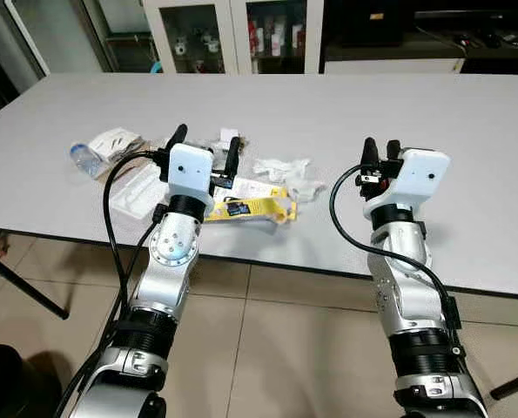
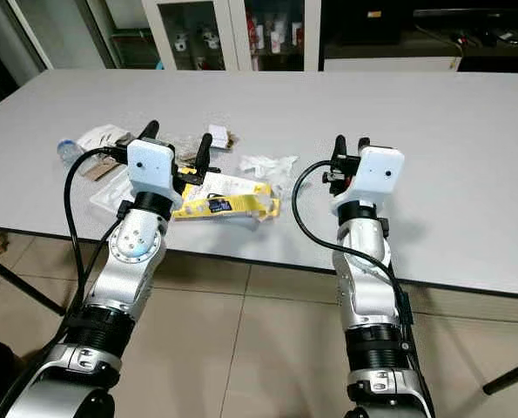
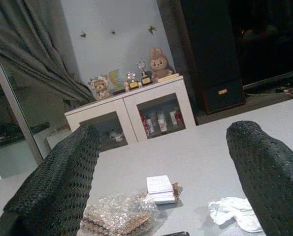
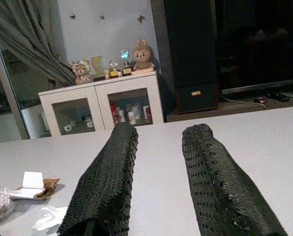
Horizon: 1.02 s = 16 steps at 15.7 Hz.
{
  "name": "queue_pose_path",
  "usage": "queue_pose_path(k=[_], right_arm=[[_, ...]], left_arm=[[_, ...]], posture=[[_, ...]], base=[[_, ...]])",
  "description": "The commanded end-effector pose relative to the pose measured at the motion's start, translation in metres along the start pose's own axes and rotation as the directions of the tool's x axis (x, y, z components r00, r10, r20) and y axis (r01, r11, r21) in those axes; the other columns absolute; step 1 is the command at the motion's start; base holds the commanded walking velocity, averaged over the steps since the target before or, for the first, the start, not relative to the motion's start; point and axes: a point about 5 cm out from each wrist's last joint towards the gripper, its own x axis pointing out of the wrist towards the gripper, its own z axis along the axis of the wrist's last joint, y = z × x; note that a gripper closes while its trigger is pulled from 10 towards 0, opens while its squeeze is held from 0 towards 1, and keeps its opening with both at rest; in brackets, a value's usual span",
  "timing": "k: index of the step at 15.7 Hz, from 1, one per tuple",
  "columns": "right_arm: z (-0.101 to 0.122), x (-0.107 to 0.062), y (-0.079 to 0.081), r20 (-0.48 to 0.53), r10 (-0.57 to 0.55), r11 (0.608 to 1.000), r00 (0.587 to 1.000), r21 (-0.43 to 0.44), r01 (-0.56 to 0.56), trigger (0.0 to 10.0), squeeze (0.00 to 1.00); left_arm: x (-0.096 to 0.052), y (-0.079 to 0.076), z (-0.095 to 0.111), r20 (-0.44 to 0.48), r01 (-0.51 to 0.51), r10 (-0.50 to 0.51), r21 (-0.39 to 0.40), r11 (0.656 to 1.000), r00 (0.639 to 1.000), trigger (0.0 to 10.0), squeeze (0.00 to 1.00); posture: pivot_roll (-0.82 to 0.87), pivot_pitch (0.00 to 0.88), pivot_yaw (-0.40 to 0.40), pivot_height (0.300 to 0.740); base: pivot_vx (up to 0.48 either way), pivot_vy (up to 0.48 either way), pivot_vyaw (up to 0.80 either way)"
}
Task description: Picking trash to rubbish bin
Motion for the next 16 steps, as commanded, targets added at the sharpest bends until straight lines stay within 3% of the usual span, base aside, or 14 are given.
queue_pose_path(k=[1, 16], right_arm=[[0.0004, 0.0016, 0.0045, 0.005, 0.012, 1.0, 1.0, 0.014, -0.012, 10.0, 0.0], [0.0004, 0.0023, 0.0043, 0.007, 0.012, 1.0, 1.0, 0.015, -0.013, 10.0, 0.0]], left_arm=[[-0.0003, 0.003, 0.0012, 0.001, -0.01, 0.01, 0.013, 1.0, 1.0, 10.0, 0.0], [0.0006, 0.0008, 0.0029, 0.005, 0.001, -0.001, 0.01, 1.0, 1.0, 10.0, 0.0]], posture=[[0.0, 0.005, 0.102, 0.74], [0.0, 0.009, 0.1, 0.74]], base=[[0.379, 0.0, 0.0], [0.468, 0.0, 0.0]])
